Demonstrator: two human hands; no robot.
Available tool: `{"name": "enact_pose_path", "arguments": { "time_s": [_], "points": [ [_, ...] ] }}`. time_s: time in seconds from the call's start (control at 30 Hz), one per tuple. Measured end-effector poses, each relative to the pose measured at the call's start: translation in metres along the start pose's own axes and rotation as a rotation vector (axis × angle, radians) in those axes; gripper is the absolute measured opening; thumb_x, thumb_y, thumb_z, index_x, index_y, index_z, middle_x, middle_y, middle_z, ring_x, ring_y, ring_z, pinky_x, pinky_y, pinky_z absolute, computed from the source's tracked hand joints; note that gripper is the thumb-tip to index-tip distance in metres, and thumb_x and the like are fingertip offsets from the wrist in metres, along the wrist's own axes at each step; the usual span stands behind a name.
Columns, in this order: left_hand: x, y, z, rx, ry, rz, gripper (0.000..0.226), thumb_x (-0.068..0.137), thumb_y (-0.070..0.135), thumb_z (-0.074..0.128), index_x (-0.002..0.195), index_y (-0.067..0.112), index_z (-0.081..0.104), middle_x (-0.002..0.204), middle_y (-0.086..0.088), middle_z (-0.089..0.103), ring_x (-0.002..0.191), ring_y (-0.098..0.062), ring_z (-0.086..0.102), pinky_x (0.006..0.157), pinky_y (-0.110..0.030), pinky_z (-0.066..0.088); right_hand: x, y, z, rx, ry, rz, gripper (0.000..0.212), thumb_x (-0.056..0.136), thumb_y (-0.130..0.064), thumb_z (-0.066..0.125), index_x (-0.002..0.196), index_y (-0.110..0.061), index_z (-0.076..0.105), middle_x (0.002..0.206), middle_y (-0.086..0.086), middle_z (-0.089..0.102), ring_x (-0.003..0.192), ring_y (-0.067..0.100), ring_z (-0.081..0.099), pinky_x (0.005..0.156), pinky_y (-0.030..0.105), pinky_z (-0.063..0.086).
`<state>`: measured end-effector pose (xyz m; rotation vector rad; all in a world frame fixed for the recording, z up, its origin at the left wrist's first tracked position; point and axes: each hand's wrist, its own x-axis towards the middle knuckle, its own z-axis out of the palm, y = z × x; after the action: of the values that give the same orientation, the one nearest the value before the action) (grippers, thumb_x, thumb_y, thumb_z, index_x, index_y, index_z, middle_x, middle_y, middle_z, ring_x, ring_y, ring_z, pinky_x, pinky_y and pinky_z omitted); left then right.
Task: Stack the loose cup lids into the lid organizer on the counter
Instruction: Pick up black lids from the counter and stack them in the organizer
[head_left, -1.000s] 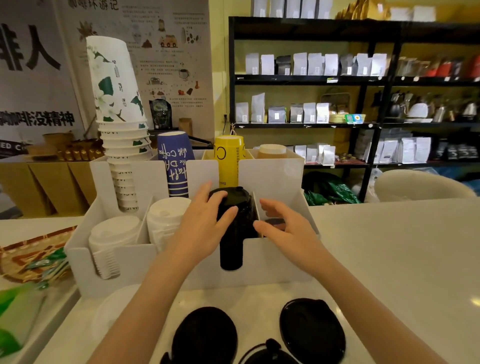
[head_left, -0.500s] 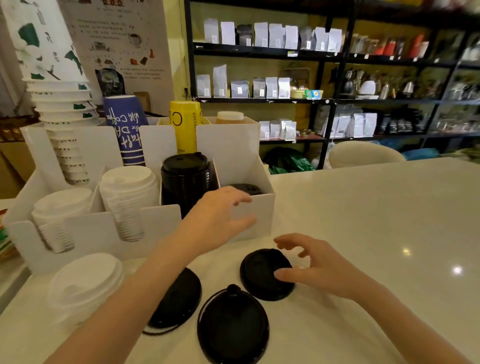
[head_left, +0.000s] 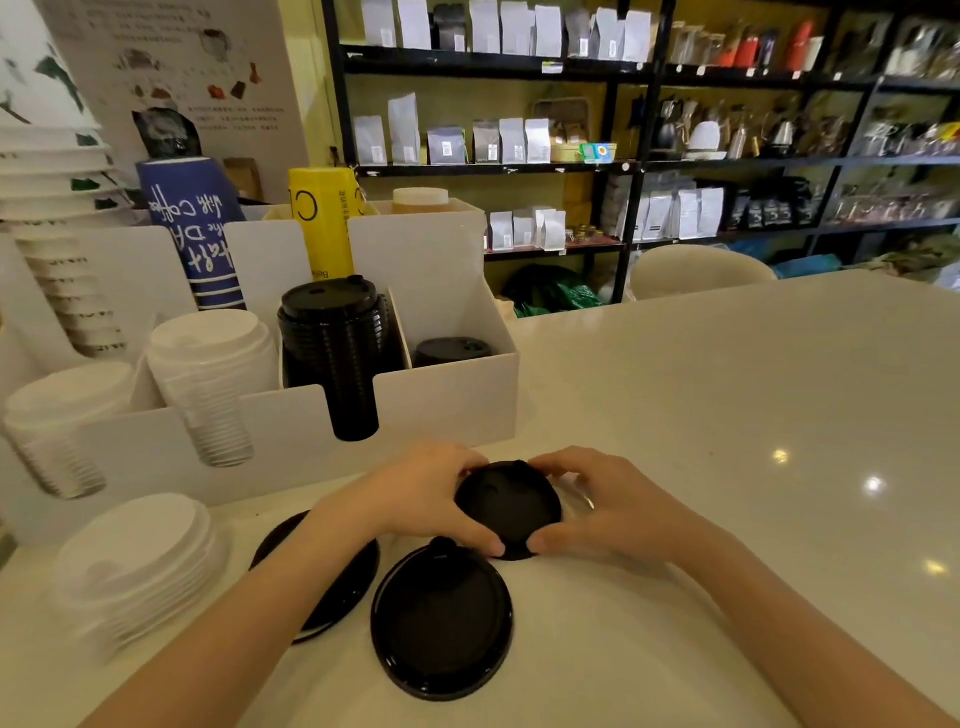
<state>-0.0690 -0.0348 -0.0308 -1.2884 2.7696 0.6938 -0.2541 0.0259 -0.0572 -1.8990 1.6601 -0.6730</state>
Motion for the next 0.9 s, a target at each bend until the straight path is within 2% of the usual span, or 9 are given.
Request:
{"name": "enact_pose_path", "arguments": {
  "time_s": [0.13,0.33,0.47,0.57,0.7,0.8,0.9],
  "points": [
    [0.000,-0.001,-0.006,-0.039,0.038,0.026,0.074,0.064,0.043,0.073,0.128,0.021,0.041,0.131,0.001,0.050,0.117,-0.015,0.046,0.091,-0.025,0.038,0.001,-0.001,-0.003,0.040,0.035,-0.008,0.067,0.062,-0.038,0.078,0.122,-0.031,0.049,0.117,-0.014,0.055,0.109,0.006,0.050,0.089,0.021,0.041],
    [-0.013,0.000,-0.033,-0.165,0.154,0.114,0.074,0.064,0.036,0.076,0.128,0.027,0.040,0.129,0.007,0.051,0.113,-0.006,0.046,0.093,-0.023,0.039,0.004,-0.025,-0.020,0.087,0.109,-0.101,0.064,0.063,-0.036,0.078,0.120,-0.032,0.050,0.117,-0.011,0.055,0.103,0.005,0.053,0.082,0.019,0.048],
    [-0.029,0.001,-0.055,-0.308,0.322,0.147,0.083,0.058,0.035,0.077,0.130,0.030,0.037,0.124,0.008,0.051,0.115,-0.007,0.048,0.092,-0.018,0.041,0.010,-0.053,-0.040,0.144,0.163,-0.194,0.066,0.056,-0.045,0.075,0.117,-0.034,0.052,0.116,-0.010,0.058,0.104,0.008,0.056,0.085,0.026,0.050],
    [-0.042,0.002,-0.070,-0.401,0.513,0.173,0.086,0.047,0.044,0.072,0.126,0.028,0.043,0.117,0.012,0.053,0.110,-0.002,0.050,0.083,-0.007,0.043,0.018,-0.075,-0.052,0.179,0.214,-0.264,0.072,0.049,-0.049,0.070,0.117,-0.030,0.054,0.115,-0.005,0.060,0.105,0.010,0.057,0.087,0.028,0.051],
    [-0.048,-0.003,-0.083,-0.577,0.709,0.203,0.082,0.044,0.041,0.072,0.120,0.019,0.050,0.121,0.002,0.058,0.115,-0.008,0.054,0.099,-0.025,0.045,0.039,-0.097,-0.060,0.231,0.266,-0.350,0.072,0.049,-0.048,0.072,0.115,-0.027,0.056,0.113,-0.004,0.063,0.104,0.010,0.059,0.089,0.033,0.052],
    [-0.047,-0.012,-0.089,-0.720,0.831,0.200,0.079,0.050,0.034,0.071,0.123,0.015,0.048,0.125,-0.003,0.058,0.116,-0.011,0.054,0.101,-0.026,0.043,0.060,-0.110,-0.055,0.285,0.318,-0.374,0.071,0.052,-0.050,0.071,0.117,-0.026,0.055,0.113,-0.005,0.063,0.104,0.009,0.059,0.092,0.036,0.051],
    [-0.043,-0.023,-0.092,-0.728,0.993,0.163,0.067,0.060,0.030,0.071,0.122,0.014,0.050,0.122,-0.004,0.060,0.115,-0.013,0.055,0.103,-0.033,0.043,0.080,-0.122,-0.045,0.340,0.373,-0.396,0.067,0.059,-0.045,0.073,0.120,-0.027,0.053,0.116,-0.004,0.062,0.105,0.015,0.059,0.092,0.040,0.052]
  ]
}}
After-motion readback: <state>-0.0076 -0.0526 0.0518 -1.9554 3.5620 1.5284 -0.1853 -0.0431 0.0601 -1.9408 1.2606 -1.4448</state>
